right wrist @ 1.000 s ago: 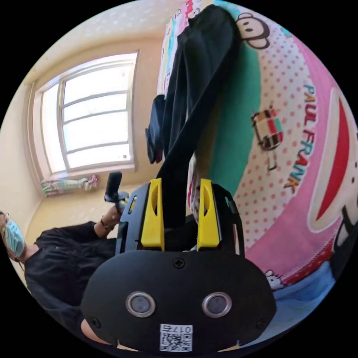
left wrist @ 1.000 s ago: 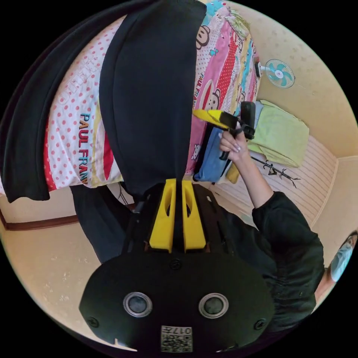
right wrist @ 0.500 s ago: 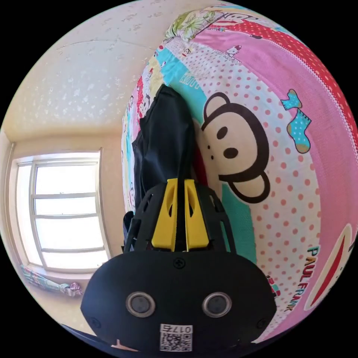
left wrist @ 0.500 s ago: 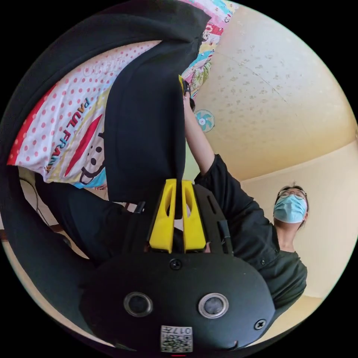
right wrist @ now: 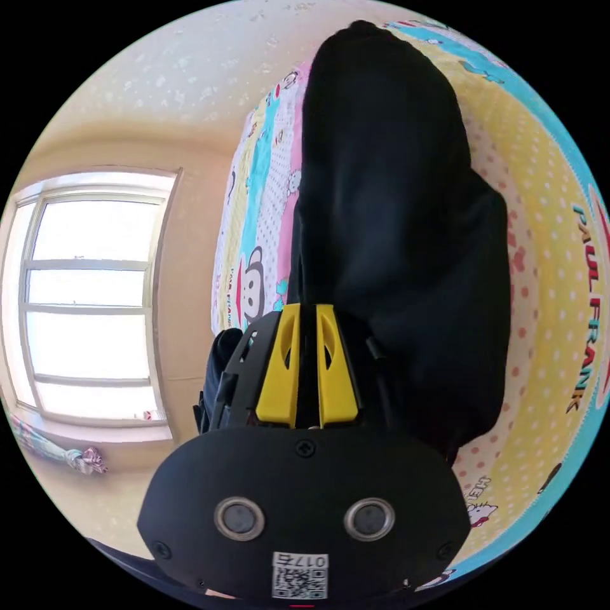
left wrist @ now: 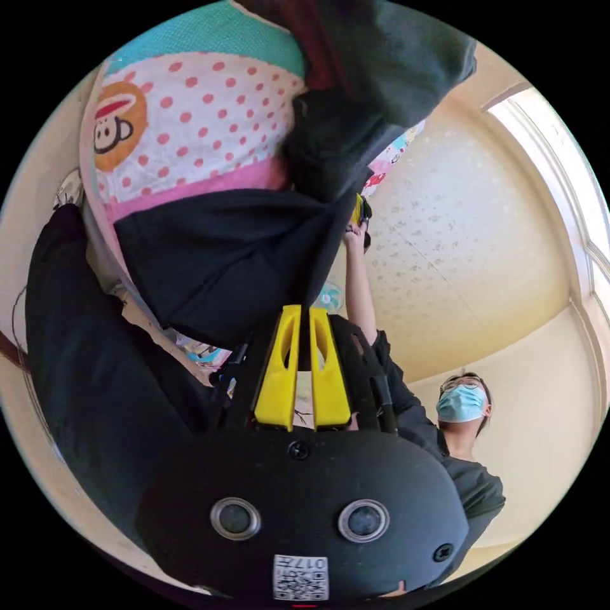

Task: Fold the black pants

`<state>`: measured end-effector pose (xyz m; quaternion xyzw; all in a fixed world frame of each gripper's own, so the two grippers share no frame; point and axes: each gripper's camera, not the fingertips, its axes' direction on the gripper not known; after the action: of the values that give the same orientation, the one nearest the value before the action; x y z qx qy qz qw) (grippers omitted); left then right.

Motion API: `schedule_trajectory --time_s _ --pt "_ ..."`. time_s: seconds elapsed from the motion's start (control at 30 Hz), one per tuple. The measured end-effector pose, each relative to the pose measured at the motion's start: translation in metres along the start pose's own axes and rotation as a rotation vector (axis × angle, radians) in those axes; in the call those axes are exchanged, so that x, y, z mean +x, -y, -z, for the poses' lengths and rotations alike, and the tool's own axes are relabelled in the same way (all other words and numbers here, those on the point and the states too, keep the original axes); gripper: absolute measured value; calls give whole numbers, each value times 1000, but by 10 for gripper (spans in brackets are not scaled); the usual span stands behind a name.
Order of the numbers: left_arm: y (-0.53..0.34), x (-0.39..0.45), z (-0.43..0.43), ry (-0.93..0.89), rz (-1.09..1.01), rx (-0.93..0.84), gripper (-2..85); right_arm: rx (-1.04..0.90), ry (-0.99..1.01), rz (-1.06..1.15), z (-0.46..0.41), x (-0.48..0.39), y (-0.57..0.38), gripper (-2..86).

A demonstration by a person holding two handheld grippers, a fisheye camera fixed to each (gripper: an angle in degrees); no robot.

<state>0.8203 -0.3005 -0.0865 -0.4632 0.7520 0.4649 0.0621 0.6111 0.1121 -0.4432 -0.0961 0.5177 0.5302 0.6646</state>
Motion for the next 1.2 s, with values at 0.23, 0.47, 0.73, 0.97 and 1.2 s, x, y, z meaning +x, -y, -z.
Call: schedule_trajectory --time_s 0.23,0.47,0.73,0.97,1.2 --pt "36 7 24 360 37 -75 77 -42 -49 227 29 -18 -91 76" --pt "50 64 -5 657 -314 -125 161 -238 -52 2 46 41 -271 117" --pt "86 47 -78 851 -370 -283 148 -314 54 -54 15 39 -320 124" --pt "59 10 -89 666 -233 -301 72 -700 223 116 -16 28 -321 51" --pt "-24 -11 -143 506 -356 -392 52 -646 269 221 111 22 -326 37"
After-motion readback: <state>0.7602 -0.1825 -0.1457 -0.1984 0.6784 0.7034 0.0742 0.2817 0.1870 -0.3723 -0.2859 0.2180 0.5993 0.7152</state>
